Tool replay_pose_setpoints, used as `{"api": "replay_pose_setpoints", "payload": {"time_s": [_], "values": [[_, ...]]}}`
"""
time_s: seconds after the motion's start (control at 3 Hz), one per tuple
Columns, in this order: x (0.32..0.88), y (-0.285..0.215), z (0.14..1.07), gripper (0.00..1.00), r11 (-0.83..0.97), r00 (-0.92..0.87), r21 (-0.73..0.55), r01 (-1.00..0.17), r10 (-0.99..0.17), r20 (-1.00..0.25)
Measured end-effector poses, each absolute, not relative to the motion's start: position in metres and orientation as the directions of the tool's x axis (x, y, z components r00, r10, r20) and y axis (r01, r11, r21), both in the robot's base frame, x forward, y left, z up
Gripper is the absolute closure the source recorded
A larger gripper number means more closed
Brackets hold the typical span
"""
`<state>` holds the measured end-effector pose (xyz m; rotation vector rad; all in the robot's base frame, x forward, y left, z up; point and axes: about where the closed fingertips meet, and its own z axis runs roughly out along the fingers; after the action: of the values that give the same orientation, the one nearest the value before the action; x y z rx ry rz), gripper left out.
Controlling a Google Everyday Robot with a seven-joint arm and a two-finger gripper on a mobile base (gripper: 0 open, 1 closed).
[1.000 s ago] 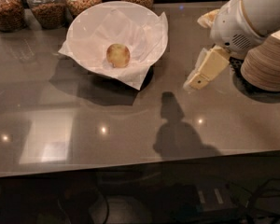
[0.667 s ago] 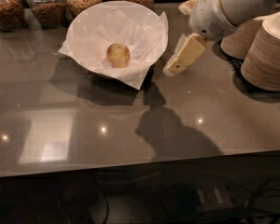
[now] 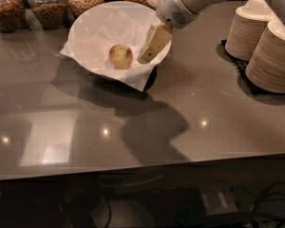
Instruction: Pick apple from white bowl
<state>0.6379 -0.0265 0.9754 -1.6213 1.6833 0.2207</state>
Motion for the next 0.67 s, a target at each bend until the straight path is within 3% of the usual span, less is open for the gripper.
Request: {"api": "replay_pose_setpoints", "payload": {"time_s": [0.33, 0.67], "values": [[0.659, 0.004, 0.972, 0.05, 0.118, 0.147, -0.374, -0.92, -0.781, -0.607], [0.672, 0.03, 0.961, 0.24, 0.068, 0.173, -0.363, -0.929, -0.789, -0.59]]}}
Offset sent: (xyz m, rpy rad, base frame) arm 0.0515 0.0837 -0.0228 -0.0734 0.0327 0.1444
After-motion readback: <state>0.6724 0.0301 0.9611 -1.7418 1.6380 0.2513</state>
